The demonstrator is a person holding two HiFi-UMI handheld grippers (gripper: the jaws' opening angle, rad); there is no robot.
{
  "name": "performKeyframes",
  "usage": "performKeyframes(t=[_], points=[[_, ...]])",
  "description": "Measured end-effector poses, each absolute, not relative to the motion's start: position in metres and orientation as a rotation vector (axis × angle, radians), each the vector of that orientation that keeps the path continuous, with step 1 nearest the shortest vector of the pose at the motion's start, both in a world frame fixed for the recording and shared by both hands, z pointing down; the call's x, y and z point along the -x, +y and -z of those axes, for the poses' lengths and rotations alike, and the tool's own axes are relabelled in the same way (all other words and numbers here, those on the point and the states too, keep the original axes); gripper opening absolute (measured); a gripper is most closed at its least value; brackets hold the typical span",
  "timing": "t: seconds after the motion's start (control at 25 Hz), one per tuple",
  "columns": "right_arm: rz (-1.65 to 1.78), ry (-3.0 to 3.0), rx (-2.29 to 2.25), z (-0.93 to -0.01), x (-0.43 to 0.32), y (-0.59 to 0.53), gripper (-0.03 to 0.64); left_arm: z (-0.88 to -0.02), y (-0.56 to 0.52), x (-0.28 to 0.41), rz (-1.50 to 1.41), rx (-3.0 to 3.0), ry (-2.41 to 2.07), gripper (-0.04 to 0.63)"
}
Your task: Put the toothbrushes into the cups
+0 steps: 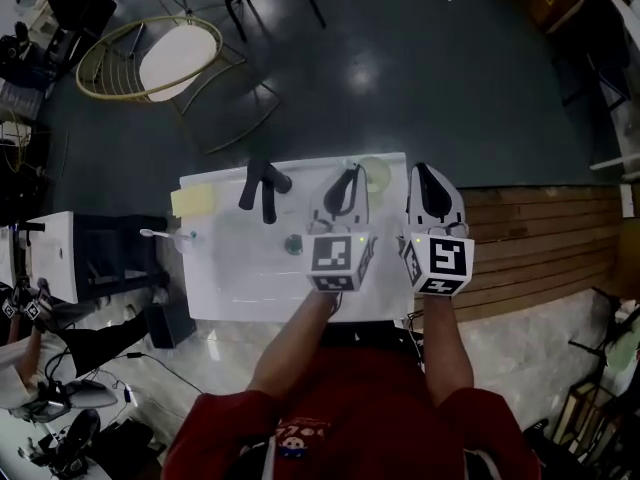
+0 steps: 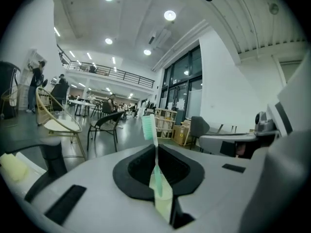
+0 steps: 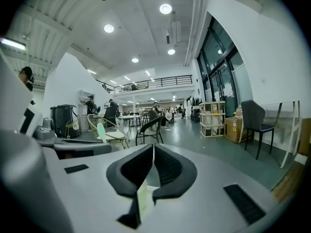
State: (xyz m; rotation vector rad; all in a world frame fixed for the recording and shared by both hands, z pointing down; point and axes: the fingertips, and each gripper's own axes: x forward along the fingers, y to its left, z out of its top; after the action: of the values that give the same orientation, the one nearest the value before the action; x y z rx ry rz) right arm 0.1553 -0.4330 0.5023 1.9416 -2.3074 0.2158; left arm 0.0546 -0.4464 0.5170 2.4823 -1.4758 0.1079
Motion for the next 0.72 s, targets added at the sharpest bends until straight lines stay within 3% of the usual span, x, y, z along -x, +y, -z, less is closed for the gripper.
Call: performKeyframes(t=[0.72], points=[[-0.267, -2.233, -1.889, -0.543, -0.148, -0.436, 0.034, -0.592, -0.451, -0.058, -0.160, -2.376, -1.400, 0.043]])
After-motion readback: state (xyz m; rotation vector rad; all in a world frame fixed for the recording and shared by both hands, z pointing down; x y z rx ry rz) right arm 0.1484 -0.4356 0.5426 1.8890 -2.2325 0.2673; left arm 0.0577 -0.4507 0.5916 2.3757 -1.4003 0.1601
